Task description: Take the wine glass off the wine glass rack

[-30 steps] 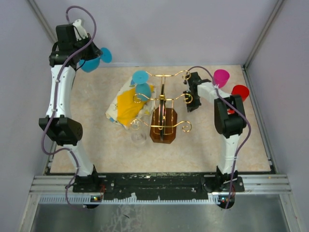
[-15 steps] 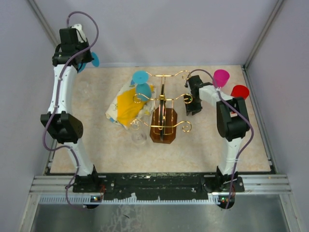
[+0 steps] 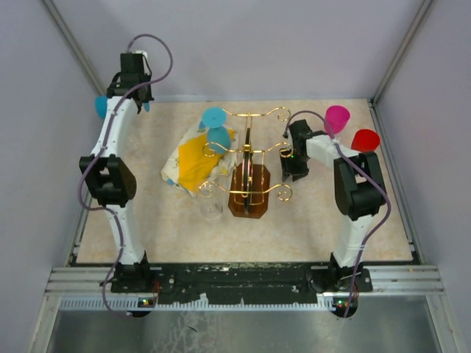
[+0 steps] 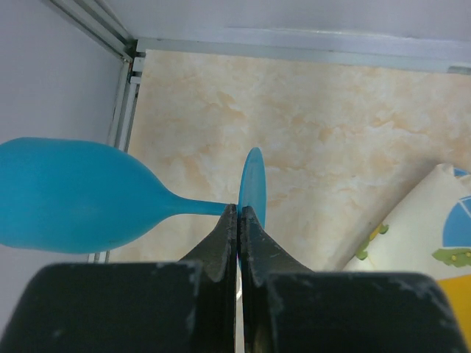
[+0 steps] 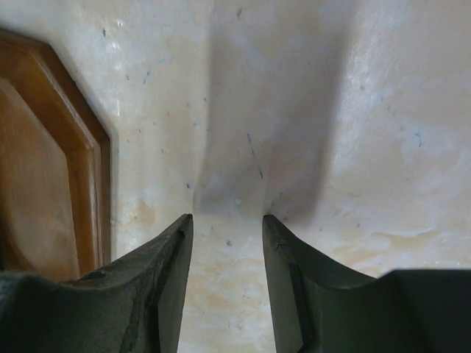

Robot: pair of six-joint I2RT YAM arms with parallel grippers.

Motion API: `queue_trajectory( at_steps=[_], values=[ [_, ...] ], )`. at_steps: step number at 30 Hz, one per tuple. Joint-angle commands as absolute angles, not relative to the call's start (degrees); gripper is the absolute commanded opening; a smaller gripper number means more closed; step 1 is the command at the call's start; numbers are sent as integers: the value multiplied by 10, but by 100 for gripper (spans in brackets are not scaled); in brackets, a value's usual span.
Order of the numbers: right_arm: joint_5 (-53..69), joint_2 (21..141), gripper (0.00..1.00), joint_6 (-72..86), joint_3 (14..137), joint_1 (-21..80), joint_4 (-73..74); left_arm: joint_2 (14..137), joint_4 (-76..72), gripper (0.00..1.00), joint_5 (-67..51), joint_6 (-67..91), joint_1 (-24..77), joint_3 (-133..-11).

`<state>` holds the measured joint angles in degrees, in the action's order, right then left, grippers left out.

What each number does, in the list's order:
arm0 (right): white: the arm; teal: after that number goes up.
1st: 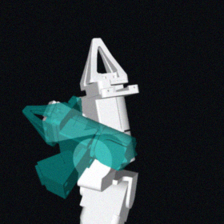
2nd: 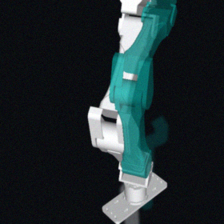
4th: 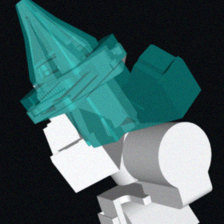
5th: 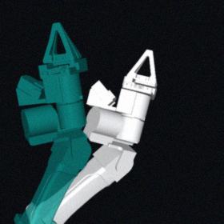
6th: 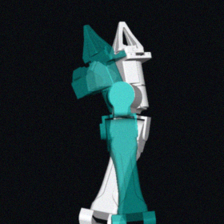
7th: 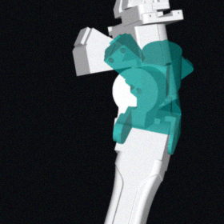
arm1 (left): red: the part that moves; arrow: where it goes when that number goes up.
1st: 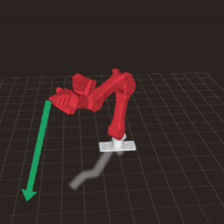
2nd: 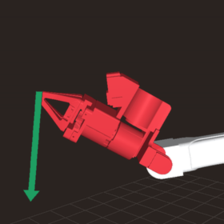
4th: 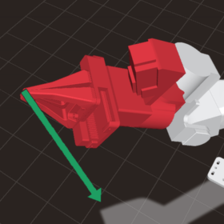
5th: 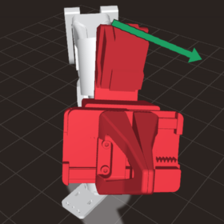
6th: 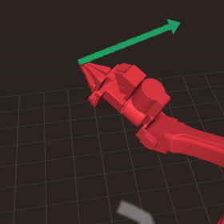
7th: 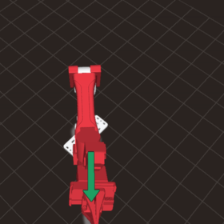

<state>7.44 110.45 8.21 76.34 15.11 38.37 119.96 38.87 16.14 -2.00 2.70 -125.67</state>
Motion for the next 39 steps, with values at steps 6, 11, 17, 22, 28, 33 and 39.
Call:
queue_trajectory(
  at_steps=[6,11,17,22,28,33,39],
  values=[
    [82,1061,99,99,737,154,389,1255,318,0,272,-83,60,-1274],
    [45,1046,99,109,730,159,389,1283,311,0,284,-90,62,-1274],
    [39,1032,99,115,729,160,392,1312,302,0,304,-108,75,-1279],
    [45,1022,99,117,722,160,389,1333,285,0,335,-141,97,-1269],
    [54,1016,99,116,709,159,382,1352,263,0,377,-175,115,-1265],
    [62,1013,99,116,707,160,379,1357,229,0,429,-215,116,-1232],
    [79,1013,99,116,703,160,374,1367,190,0,484,-251,114,-1206]
  ],
)
